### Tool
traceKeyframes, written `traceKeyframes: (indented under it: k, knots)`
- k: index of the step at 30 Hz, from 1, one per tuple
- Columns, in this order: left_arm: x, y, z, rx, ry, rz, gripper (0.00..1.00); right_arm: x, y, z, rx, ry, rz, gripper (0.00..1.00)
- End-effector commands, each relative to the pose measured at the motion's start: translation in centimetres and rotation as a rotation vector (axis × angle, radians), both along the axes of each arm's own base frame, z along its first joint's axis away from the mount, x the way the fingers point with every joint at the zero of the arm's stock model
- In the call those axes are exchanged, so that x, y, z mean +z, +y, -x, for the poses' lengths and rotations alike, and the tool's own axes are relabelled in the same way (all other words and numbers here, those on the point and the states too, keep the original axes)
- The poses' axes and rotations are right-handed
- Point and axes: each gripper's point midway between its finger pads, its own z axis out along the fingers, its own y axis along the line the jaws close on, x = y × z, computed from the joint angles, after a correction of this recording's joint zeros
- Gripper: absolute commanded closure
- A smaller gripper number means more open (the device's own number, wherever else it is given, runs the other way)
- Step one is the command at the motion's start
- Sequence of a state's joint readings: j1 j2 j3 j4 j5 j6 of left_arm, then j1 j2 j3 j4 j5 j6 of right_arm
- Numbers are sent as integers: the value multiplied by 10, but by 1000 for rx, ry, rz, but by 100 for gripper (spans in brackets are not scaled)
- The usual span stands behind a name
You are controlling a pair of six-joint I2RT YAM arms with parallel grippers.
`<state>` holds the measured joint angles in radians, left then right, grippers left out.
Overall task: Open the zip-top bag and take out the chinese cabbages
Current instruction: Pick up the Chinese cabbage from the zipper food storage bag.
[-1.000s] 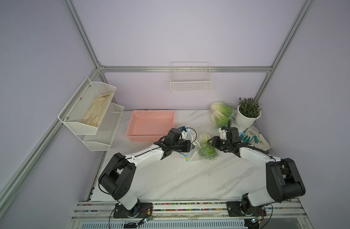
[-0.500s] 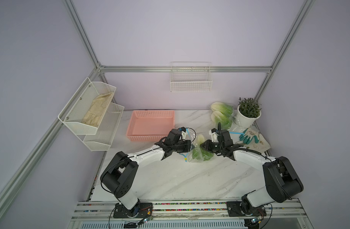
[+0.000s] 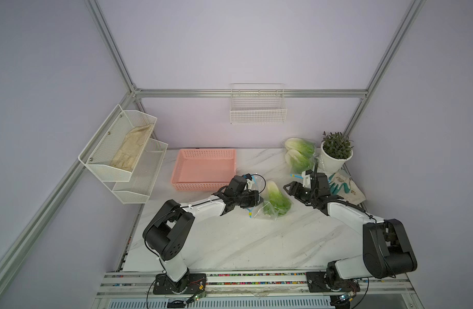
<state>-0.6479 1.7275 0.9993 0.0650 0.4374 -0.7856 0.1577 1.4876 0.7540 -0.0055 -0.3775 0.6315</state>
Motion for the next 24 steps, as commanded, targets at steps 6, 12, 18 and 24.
traceKeyframes:
  k: [6, 12, 18, 24]
  knots:
    - [-18, 0, 6, -17, 44, 8, 100, -19, 21, 4, 123, 42, -51, 43]
    - [-24, 3, 6, 3, 49, 3, 95, -24, 10, 2, 29, 71, -47, 100]
    - [-31, 4, 6, 10, 61, -3, 85, -62, -2, 6, -37, 189, -41, 100]
    - [-34, 3, 10, 6, 76, 6, 83, -80, 1, 11, -36, 234, -72, 100]
